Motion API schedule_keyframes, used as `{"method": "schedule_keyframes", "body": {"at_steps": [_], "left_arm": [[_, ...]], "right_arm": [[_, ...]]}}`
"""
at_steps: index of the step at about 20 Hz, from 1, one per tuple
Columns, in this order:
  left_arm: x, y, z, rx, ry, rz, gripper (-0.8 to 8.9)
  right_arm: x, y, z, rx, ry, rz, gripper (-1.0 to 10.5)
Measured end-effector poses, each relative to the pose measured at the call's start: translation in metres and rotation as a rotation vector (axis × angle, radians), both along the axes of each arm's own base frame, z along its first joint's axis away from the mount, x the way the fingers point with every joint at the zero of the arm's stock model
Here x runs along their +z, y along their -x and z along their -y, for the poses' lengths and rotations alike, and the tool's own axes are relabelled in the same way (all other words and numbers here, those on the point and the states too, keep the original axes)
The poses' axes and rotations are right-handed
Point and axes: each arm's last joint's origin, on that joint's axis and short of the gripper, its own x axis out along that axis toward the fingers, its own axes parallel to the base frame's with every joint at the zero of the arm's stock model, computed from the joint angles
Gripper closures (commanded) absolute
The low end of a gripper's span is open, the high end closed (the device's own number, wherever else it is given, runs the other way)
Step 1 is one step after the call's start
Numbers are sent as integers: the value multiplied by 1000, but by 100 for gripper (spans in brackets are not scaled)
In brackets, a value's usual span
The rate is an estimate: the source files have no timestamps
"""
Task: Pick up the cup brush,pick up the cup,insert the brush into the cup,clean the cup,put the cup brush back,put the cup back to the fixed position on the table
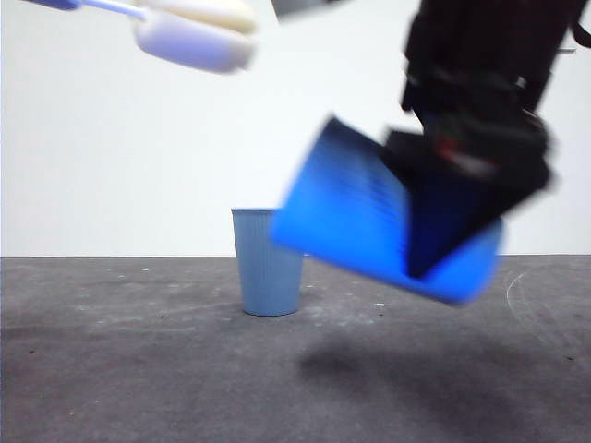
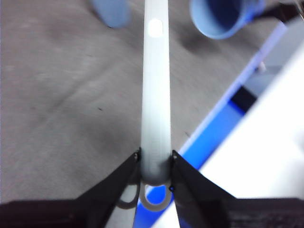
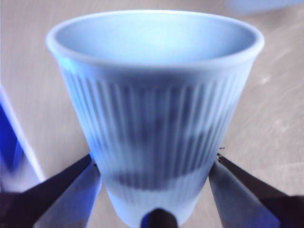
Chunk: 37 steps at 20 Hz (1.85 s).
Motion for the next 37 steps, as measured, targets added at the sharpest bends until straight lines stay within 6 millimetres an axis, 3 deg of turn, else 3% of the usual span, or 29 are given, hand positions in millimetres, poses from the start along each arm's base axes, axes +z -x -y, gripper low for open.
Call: {"method": "schedule_keyframes", "body": {"at_steps": [11, 15, 18, 20, 23, 26, 31, 37], "left_arm": [[11, -16, 2, 497, 277, 175, 822], [-22, -47, 34, 555, 305, 118, 822], [-57, -79, 61, 622, 249, 58, 822], [-67, -102, 76, 666, 225, 42, 822], [-85, -139, 93, 692, 227, -6, 822], [-116, -167, 102, 735, 154, -101, 822], [-144, -189, 108, 773, 108, -136, 822], [-169, -203, 105, 780, -3, -168, 822]], "right_arm": [[62, 7, 14, -151, -571, 128, 963], [86, 13, 27, -161, -741, 175, 963], [96, 19, 39, -160, -792, 191, 963], [99, 23, 48, -160, -796, 190, 963], [104, 29, 59, -162, -805, 193, 963], [109, 35, 72, -176, -830, 203, 963], [116, 41, 88, -207, -868, 239, 963], [113, 42, 90, -212, -836, 225, 963]]}}
